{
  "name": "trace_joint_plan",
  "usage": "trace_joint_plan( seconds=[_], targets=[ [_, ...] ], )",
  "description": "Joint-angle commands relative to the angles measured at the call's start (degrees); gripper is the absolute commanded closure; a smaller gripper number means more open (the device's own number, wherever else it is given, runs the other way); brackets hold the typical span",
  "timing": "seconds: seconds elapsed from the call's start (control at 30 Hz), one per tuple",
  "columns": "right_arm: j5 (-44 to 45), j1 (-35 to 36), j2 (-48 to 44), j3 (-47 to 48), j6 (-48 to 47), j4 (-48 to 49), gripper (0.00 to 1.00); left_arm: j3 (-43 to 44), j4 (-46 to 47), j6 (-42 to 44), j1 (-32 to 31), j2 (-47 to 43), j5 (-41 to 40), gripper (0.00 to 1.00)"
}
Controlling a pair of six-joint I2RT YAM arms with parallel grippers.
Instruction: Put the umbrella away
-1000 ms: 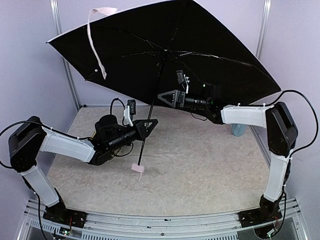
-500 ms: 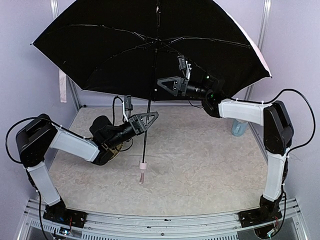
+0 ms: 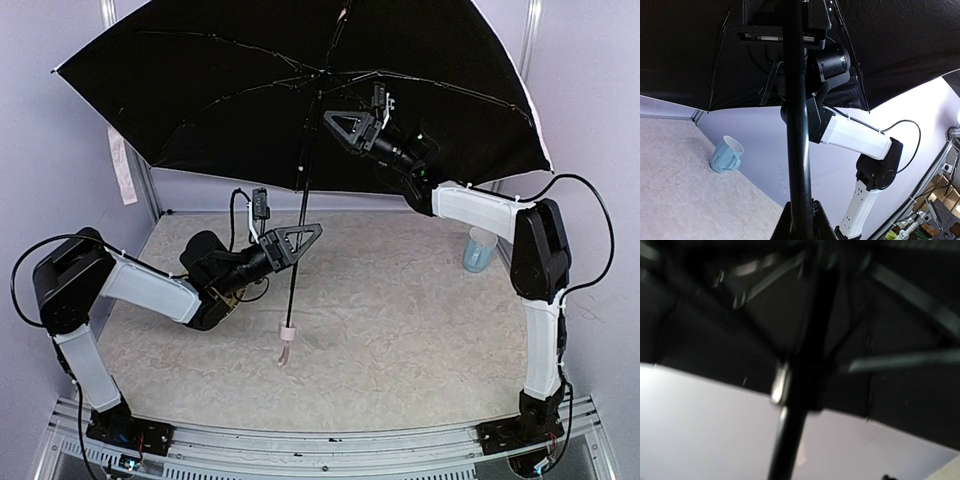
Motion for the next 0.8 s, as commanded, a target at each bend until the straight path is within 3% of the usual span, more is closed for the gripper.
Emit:
trace_joint_plan(
  seconds=[0.0,0.17,0.53,0.77],
  targets=[
    [9.3,-0.3,0.6,2.1,5.6,4.1,0.34,2.8,3.3,2.7,-0.3,-1.2,2.8,1.00],
    [12.8,0.4,3.0,4.7,14.0,7.7,0.34,3.3,7.0,-1.1,-0.2,0.7,3.6,1.00],
    [25.2,4.4,2.3,3.0,19.3,10.2,0.34,5.3,5.0,-1.7,-0.4,2.2,4.5,1.00],
    [31.8,5.9,1.8,0.7,19.5,8.6,0.48,5.3,2.4,-0.6,-0.6,1.9,3.6,1.00]
  ],
)
